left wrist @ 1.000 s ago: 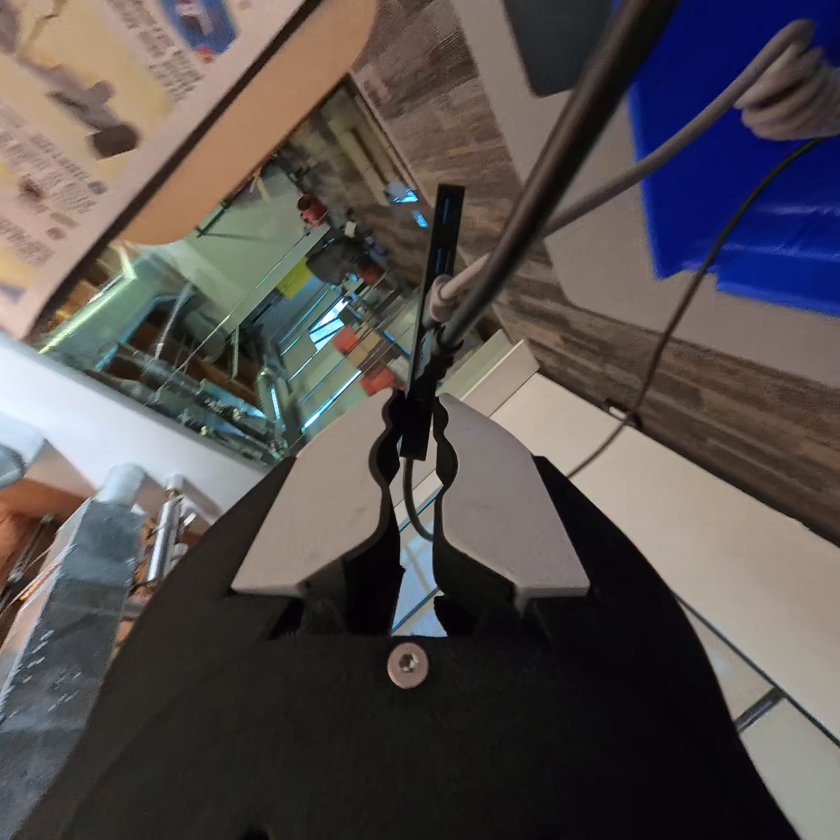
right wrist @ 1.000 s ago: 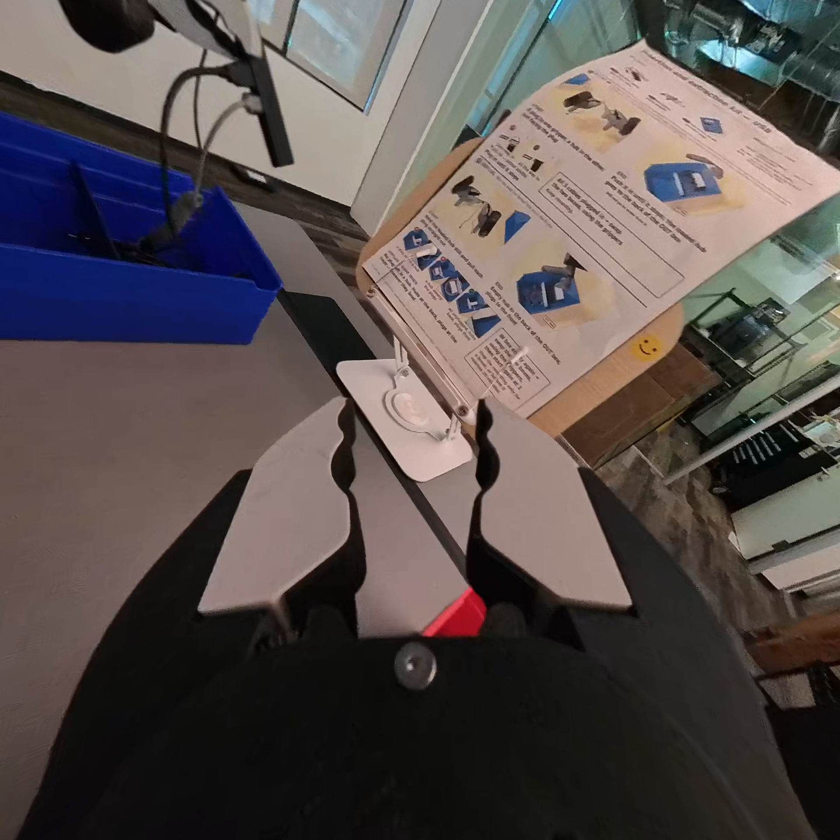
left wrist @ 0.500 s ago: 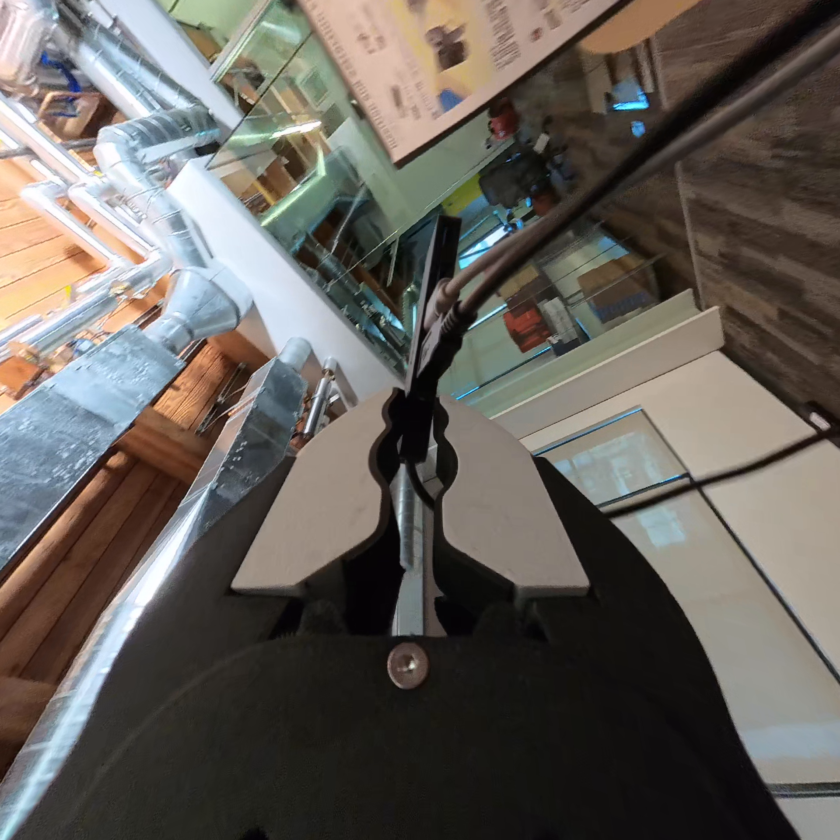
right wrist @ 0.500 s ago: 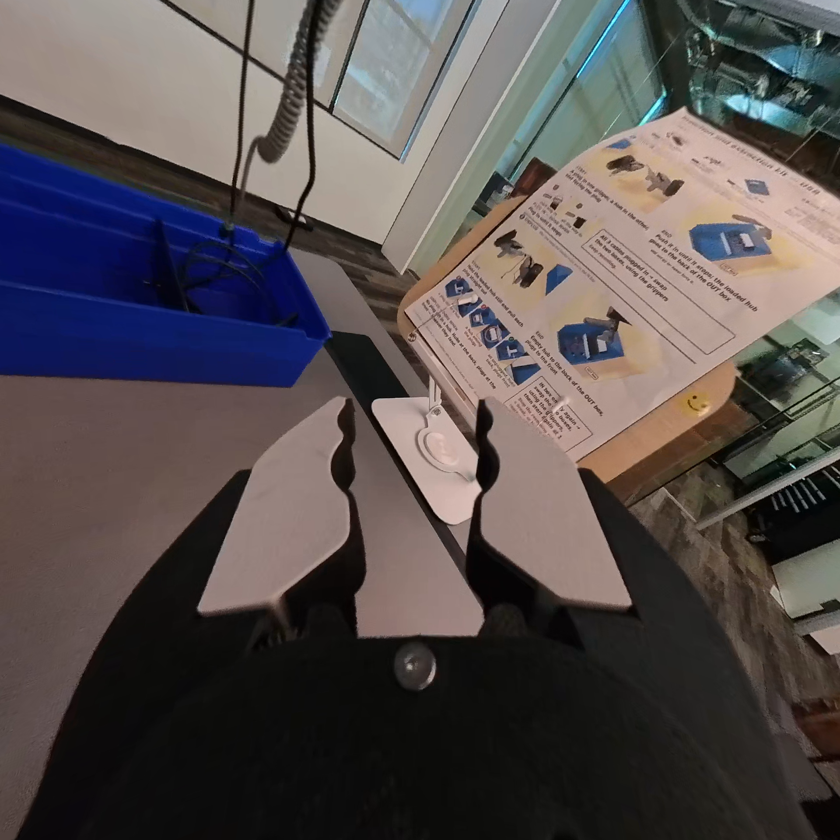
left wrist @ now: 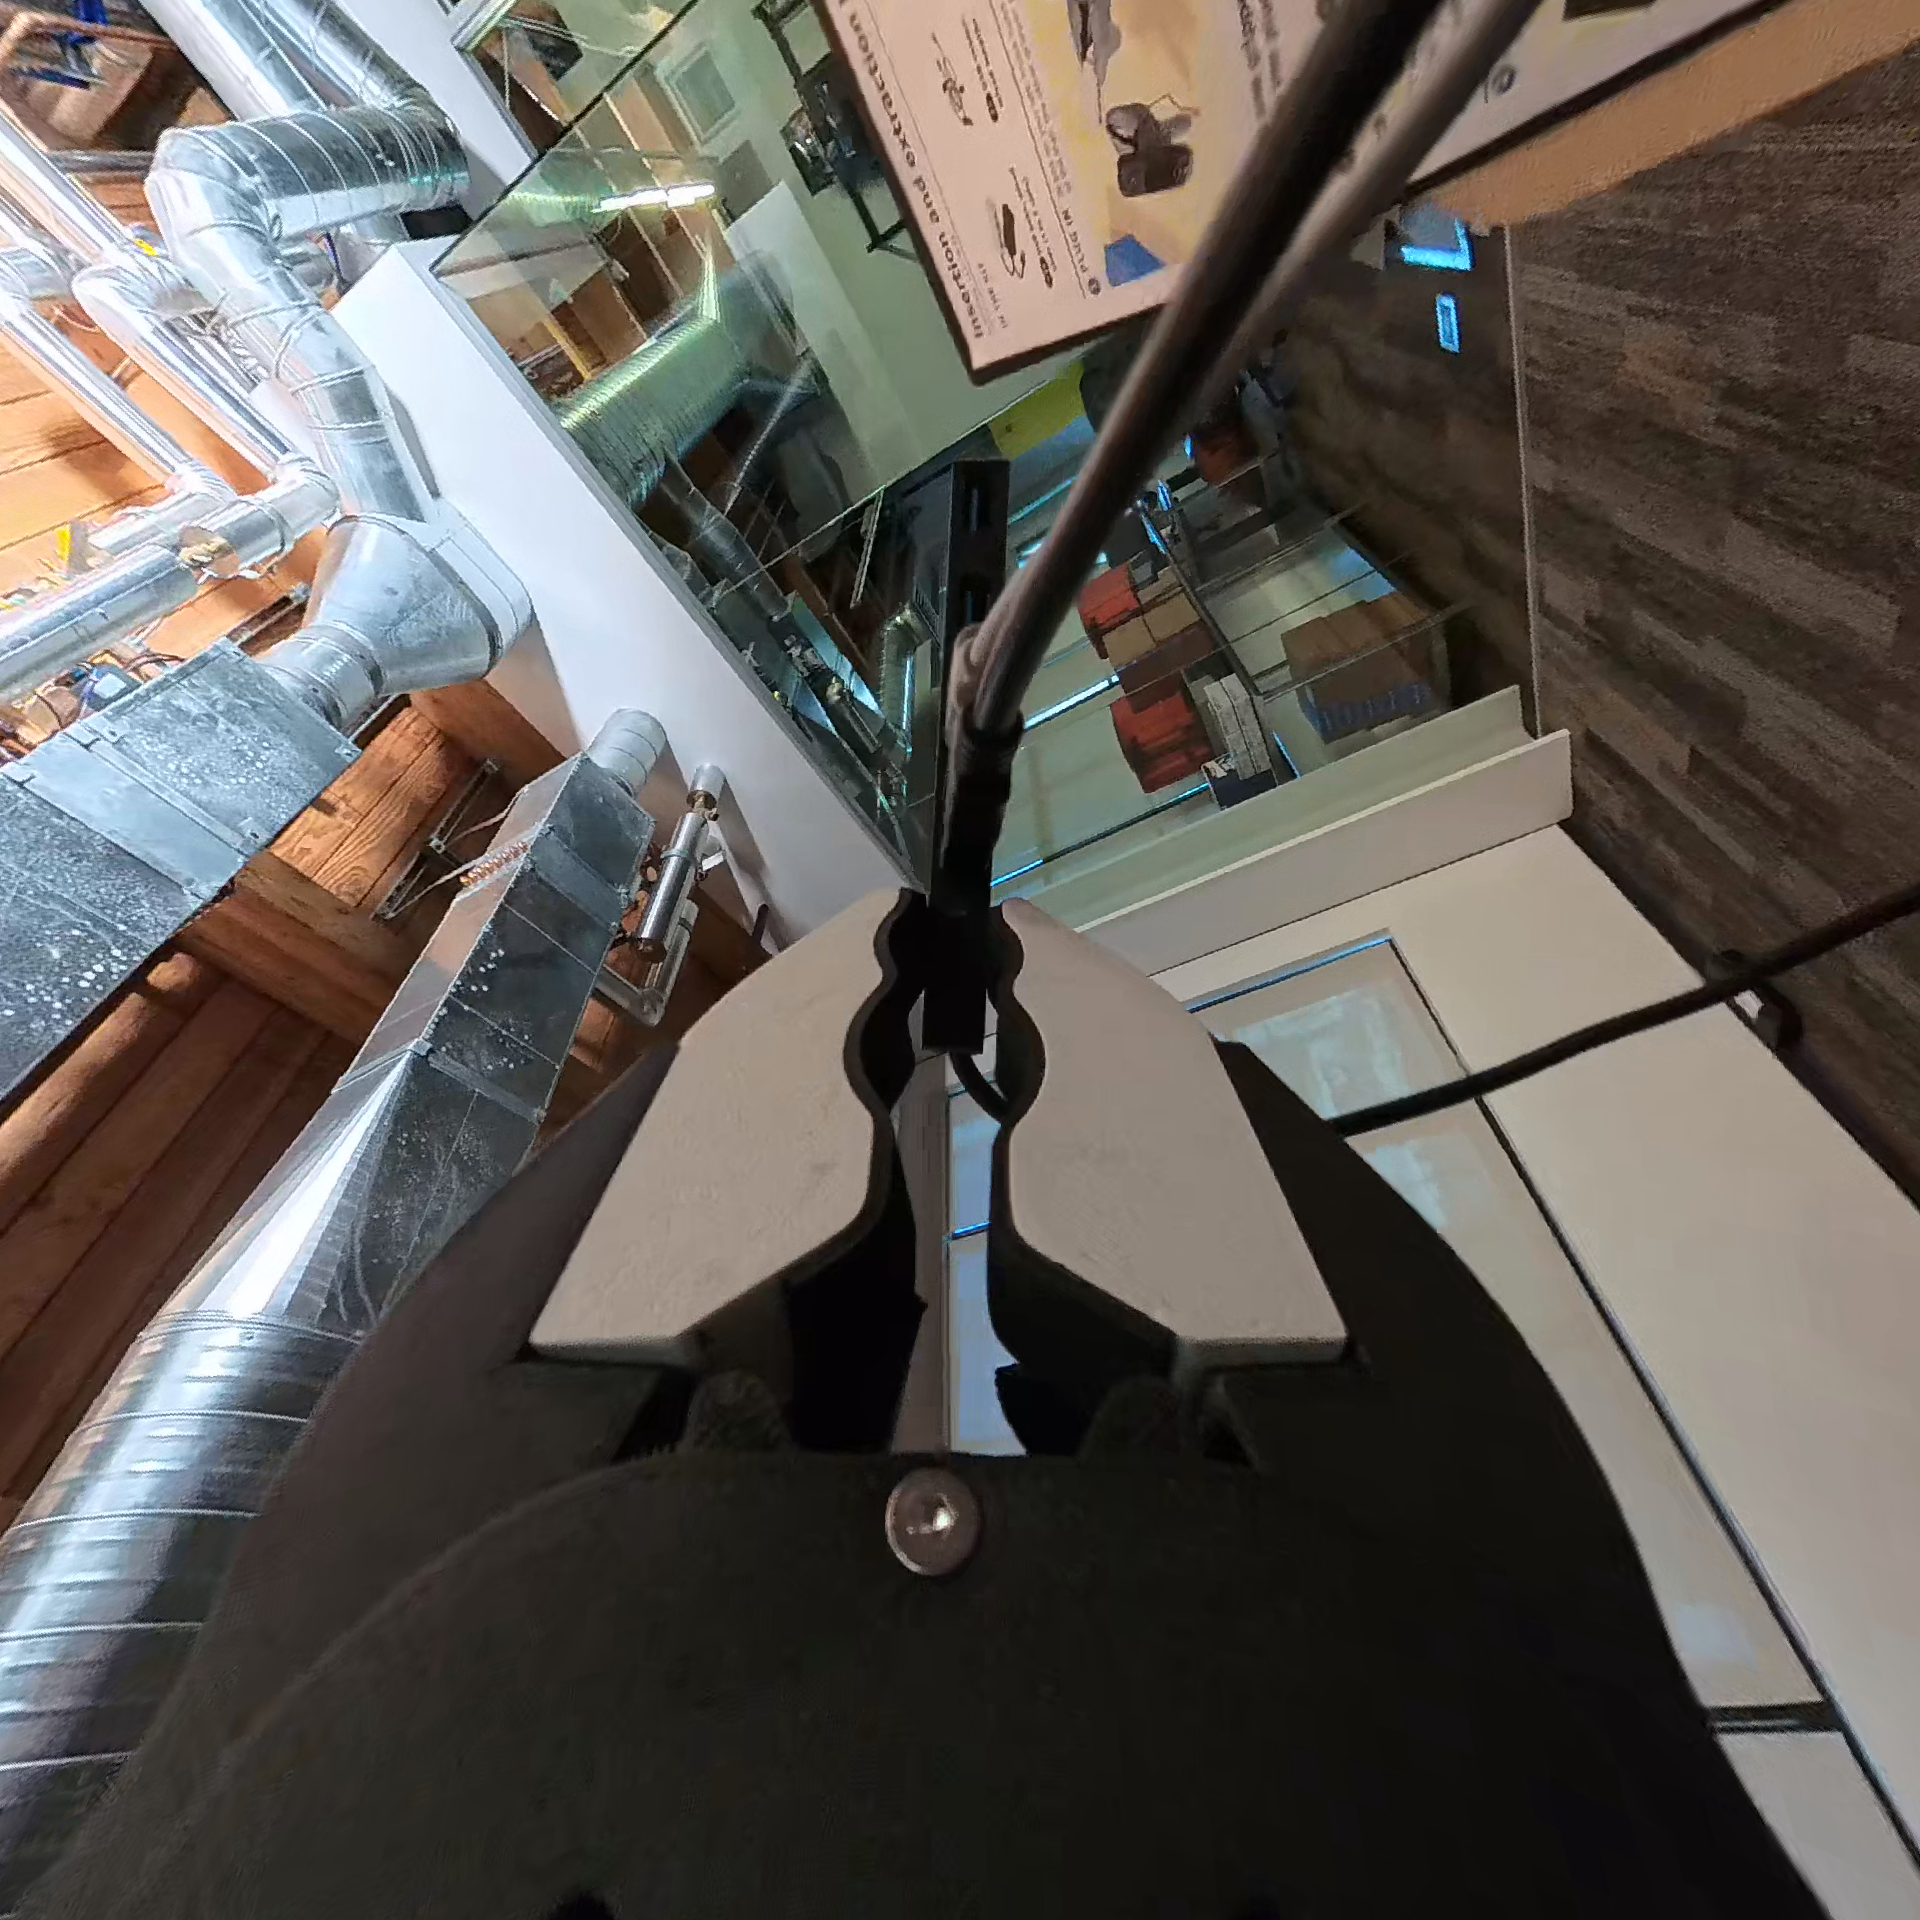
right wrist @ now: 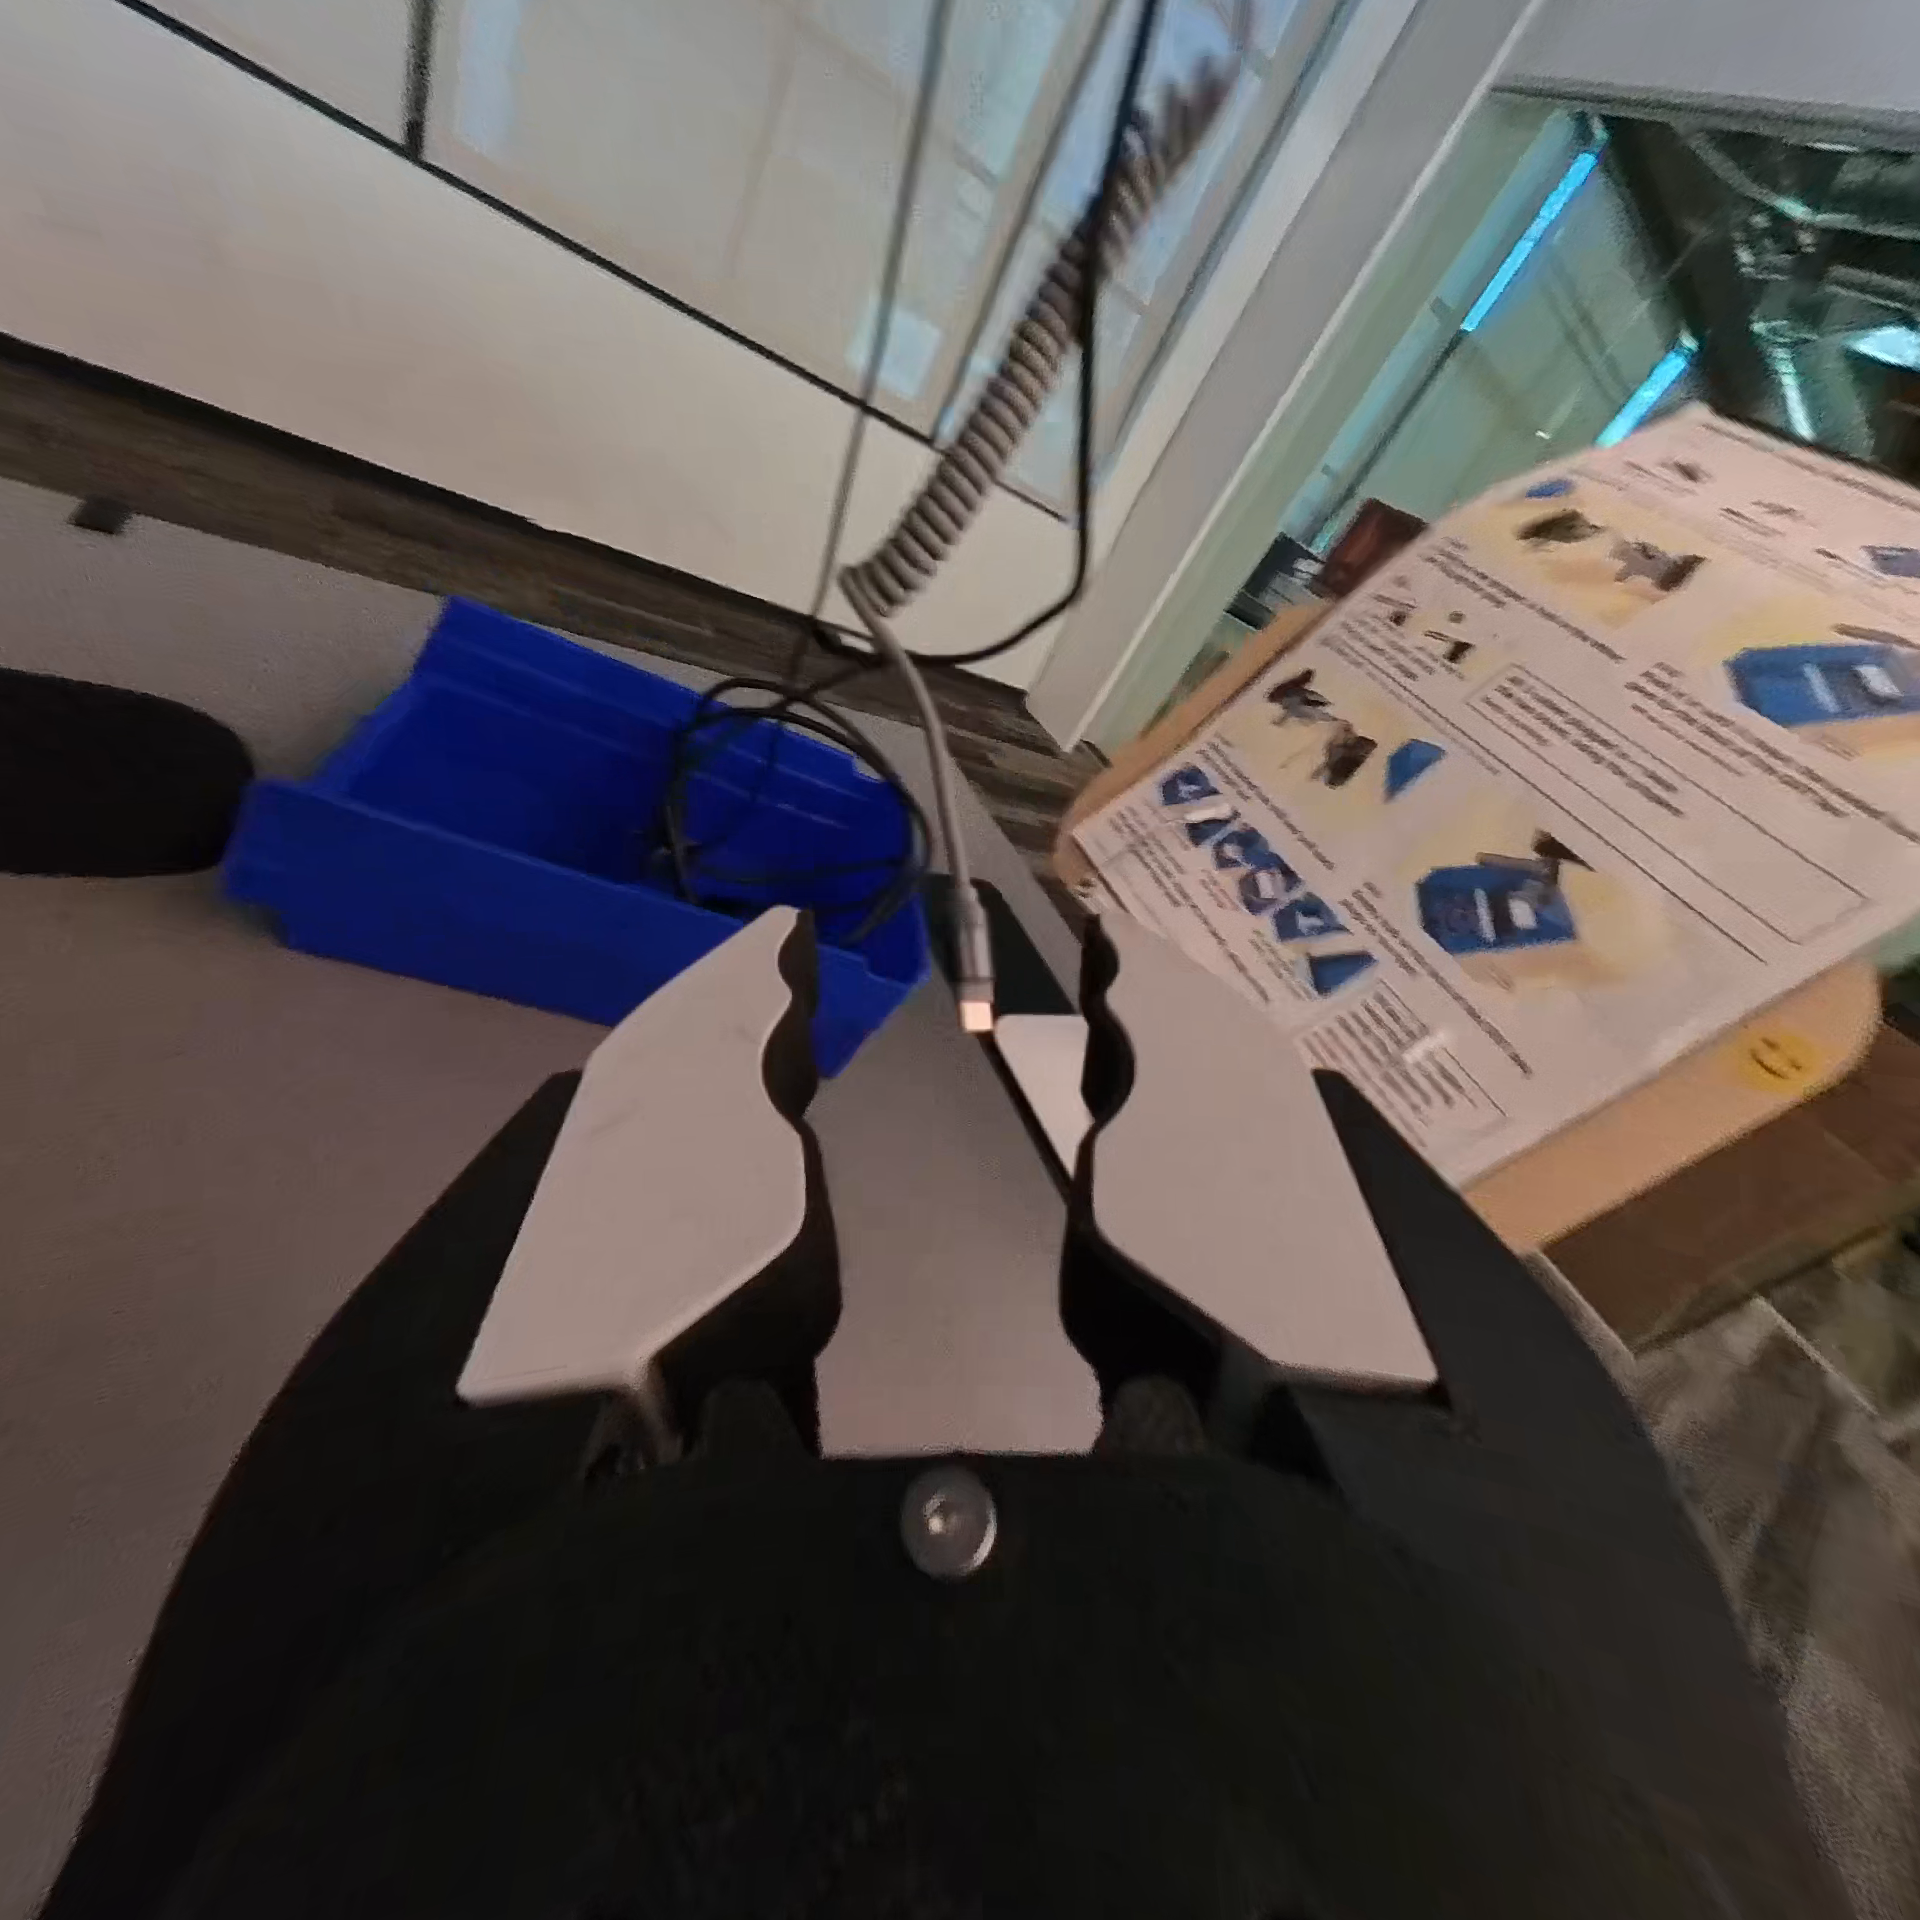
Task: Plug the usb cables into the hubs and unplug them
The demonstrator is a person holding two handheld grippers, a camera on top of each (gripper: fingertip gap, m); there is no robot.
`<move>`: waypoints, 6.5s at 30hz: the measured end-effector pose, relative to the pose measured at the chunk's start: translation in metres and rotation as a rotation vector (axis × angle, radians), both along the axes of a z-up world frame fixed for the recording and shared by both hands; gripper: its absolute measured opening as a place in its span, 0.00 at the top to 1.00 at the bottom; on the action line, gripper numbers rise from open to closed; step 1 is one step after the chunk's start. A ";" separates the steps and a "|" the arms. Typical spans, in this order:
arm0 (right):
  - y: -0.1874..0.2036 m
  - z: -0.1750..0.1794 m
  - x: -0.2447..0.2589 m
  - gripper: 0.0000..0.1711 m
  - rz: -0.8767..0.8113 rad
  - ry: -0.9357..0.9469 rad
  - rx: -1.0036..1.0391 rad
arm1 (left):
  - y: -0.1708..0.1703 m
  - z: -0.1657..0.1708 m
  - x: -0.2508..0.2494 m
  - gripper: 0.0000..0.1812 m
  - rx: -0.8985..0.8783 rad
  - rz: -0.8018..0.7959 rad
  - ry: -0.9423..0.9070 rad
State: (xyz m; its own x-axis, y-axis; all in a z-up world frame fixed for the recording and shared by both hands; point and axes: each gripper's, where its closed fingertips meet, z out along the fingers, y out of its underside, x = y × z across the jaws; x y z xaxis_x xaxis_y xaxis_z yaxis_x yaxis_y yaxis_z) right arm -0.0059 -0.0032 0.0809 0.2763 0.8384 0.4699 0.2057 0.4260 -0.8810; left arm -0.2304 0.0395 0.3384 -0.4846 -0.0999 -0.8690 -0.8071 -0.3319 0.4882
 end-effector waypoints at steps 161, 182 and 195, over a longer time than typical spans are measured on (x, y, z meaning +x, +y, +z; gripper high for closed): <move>0.027 -0.196 -0.208 0.54 -0.838 0.045 -1.284 | -0.244 0.279 -0.067 0.94 0.604 -0.223 -1.192; -0.005 -0.205 -0.317 0.83 -0.749 0.067 -1.501 | -0.192 0.225 -0.079 0.93 0.478 -0.098 -1.130; 0.045 -0.131 -0.218 0.80 -0.329 0.231 -1.139 | -0.149 0.191 0.009 0.94 0.324 -0.208 -1.069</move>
State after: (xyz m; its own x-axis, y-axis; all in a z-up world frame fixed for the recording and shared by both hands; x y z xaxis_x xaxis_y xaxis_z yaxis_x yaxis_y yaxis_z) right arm -0.2243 0.0422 -0.0498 0.5345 0.6133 -0.5815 -0.0540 -0.6619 -0.7476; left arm -0.2217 -0.1099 0.5293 0.5401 0.2010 -0.8172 -0.8125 -0.1284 -0.5686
